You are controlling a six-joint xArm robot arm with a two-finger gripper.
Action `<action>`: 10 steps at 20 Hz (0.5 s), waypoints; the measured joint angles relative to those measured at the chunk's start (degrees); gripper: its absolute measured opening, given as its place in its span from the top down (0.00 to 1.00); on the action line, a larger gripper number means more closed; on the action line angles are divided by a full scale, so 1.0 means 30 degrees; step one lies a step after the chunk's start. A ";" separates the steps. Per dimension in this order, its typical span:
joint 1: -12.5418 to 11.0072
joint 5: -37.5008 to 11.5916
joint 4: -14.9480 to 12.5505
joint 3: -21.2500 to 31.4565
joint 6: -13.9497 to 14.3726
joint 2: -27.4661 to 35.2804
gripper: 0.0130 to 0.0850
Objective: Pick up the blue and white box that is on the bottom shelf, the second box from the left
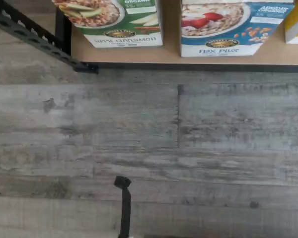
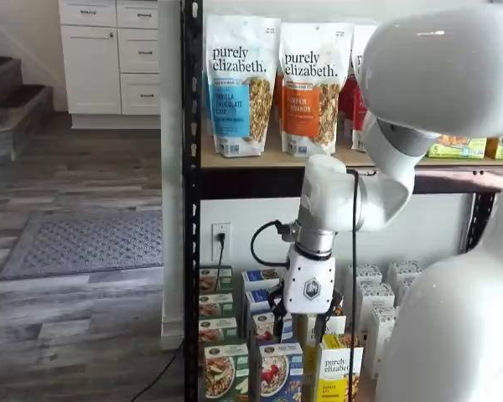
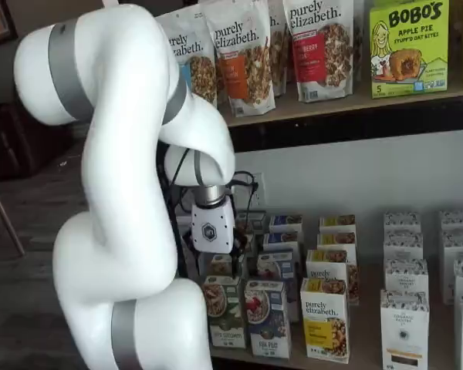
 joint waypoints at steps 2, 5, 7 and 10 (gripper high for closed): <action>0.0085 -0.0161 -0.0038 -0.0147 0.0097 0.0346 0.00; 0.0242 -0.0488 0.0057 -0.0434 0.0149 0.0979 0.00; 0.0362 -0.0792 -0.0211 -0.0620 0.0448 0.1383 0.00; 0.0500 -0.1423 -0.0406 -0.0883 0.0678 0.1968 0.00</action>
